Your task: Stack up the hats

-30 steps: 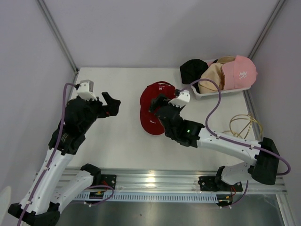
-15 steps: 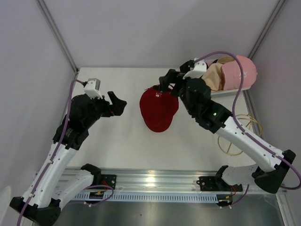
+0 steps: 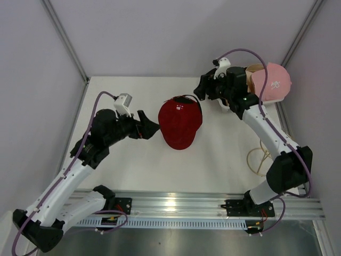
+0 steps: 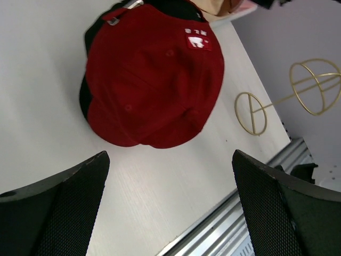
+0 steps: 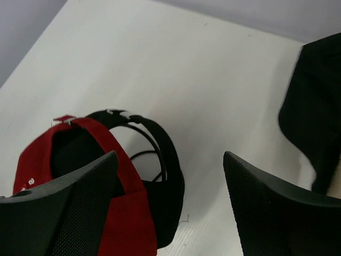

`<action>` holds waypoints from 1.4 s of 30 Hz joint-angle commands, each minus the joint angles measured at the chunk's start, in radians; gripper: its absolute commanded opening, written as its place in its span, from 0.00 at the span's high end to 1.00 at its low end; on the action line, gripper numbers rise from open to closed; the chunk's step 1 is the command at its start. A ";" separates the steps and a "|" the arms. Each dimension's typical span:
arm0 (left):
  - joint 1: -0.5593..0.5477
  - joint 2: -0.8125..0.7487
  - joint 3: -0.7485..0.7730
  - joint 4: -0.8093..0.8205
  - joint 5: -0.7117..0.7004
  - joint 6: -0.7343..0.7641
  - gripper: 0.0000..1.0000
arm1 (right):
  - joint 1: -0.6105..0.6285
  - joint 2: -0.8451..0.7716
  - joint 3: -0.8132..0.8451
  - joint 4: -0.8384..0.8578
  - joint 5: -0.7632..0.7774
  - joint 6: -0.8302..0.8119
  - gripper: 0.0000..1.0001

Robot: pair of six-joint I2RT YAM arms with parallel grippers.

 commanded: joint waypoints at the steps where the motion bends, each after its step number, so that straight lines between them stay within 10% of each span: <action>1: -0.065 0.056 0.028 0.077 0.006 -0.026 0.01 | -0.007 0.045 0.031 0.017 -0.204 -0.094 0.17; 25: -0.111 0.472 0.332 -0.054 -0.103 -0.048 0.00 | -0.129 0.191 0.082 0.174 -0.684 -0.042 0.19; 36: -0.111 0.486 0.344 -0.061 -0.102 -0.038 0.01 | -0.020 0.250 0.171 -0.076 -0.489 -0.312 0.24; 42: -0.111 0.477 0.337 -0.074 -0.117 -0.028 0.01 | 0.014 0.303 0.217 -0.102 -0.344 -0.334 0.45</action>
